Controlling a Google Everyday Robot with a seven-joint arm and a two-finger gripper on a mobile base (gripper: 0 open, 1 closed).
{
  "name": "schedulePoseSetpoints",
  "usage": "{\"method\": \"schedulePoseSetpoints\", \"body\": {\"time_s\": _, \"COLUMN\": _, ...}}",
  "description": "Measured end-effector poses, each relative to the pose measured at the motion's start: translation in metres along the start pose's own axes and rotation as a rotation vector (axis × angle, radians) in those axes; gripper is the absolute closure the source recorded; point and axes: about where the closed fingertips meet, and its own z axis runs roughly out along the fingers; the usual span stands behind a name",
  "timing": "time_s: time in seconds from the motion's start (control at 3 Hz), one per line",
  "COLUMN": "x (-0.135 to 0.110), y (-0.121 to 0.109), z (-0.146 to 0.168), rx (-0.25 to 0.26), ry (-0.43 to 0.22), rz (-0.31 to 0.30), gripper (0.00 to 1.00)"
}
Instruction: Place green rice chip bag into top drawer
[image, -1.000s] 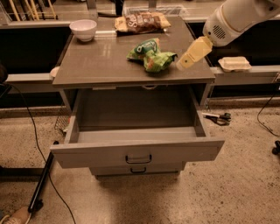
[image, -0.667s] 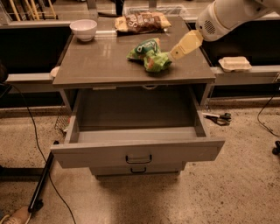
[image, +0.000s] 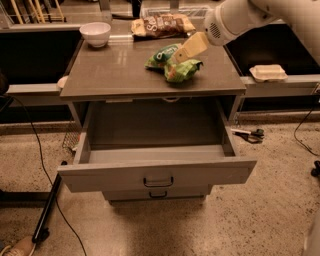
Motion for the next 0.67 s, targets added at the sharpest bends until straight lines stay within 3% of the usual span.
{"method": "schedulePoseSetpoints", "body": {"time_s": 0.33, "x": -0.0089, "y": 0.0075, "z": 0.0566, "rx": -0.019, "ry": 0.008, "rz": -0.003, "gripper": 0.00}}
{"method": "schedulePoseSetpoints", "body": {"time_s": 0.67, "x": -0.0086, "y": 0.0096, "z": 0.0633, "rx": -0.016, "ry": 0.009, "rz": -0.010, "gripper": 0.00}}
